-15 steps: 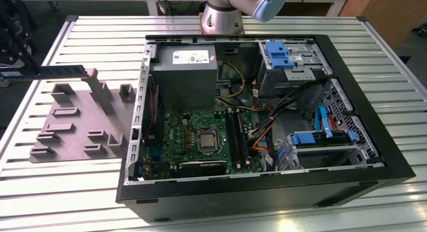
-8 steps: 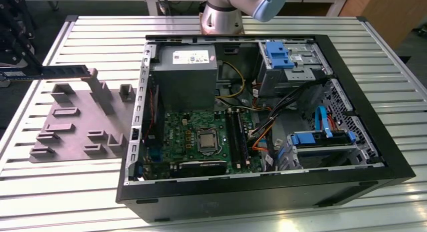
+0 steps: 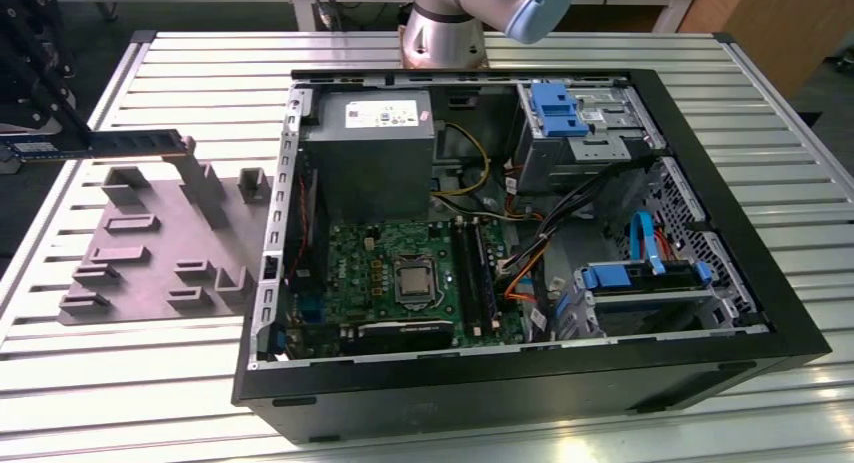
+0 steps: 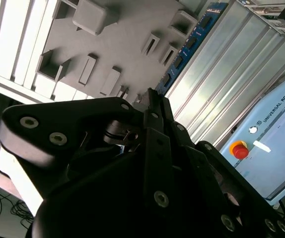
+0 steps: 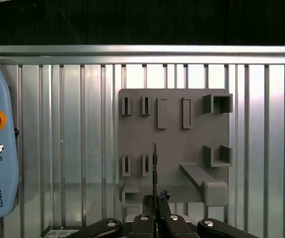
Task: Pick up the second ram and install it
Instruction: 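Pick up the second ram and move it above second insertion slot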
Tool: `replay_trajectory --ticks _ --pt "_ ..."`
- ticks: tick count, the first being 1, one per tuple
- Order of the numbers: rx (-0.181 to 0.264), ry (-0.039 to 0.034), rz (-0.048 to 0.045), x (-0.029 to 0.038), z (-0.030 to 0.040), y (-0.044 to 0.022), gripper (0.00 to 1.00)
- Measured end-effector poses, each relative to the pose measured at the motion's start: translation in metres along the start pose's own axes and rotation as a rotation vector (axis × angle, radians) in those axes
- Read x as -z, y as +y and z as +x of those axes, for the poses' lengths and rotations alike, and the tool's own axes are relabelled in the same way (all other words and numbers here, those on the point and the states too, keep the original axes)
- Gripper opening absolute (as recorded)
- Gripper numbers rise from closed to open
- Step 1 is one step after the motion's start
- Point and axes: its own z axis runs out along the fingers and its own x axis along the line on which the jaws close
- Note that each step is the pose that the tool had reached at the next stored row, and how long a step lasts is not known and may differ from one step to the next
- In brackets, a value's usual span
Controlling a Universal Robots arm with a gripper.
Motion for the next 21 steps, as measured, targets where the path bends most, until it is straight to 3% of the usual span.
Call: replay_trajectory --ticks 21 --pt "0.0 0.0001 -0.0001 -0.0002 -0.0002 -0.0113 0.14"
